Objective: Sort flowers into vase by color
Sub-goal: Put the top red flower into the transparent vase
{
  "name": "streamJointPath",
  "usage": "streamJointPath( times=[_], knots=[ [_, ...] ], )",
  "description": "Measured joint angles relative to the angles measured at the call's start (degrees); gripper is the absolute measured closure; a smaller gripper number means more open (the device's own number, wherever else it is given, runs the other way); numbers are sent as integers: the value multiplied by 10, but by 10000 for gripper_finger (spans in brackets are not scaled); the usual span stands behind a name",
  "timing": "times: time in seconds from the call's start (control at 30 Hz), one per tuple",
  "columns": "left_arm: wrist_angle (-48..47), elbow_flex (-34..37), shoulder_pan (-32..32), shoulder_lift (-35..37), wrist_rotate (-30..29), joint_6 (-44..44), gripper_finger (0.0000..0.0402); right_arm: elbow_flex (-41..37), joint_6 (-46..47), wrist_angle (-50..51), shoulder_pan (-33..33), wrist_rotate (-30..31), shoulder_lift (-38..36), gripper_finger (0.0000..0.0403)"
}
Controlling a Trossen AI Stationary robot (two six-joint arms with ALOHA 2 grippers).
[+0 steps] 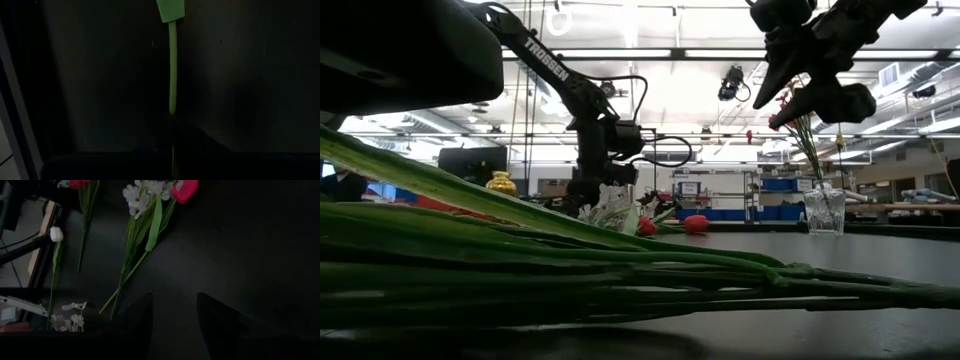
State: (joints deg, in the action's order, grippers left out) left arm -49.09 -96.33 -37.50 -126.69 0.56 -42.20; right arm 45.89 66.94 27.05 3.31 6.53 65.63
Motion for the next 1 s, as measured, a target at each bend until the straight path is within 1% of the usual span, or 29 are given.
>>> streamJointPath(
  times=[0.13,0.37,0.63,0.8,0.9,1.0],
  knots=[
    [9,1,0,0,5,35,395,0,0,0,0,-2,0,241],
    [17,1,1,0,14,42,395,0,4,0,0,0,0,241],
    [25,1,1,0,17,122,395,0,6,3,0,15,0,241],
    [30,3,2,10,19,140,395,0,23,19,0,26,0,241],
    [42,3,-2,19,33,169,395,0,25,35,0,26,0,241],
    [40,2,-9,32,68,207,395,0,26,46,0,25,0,241]
  ],
)
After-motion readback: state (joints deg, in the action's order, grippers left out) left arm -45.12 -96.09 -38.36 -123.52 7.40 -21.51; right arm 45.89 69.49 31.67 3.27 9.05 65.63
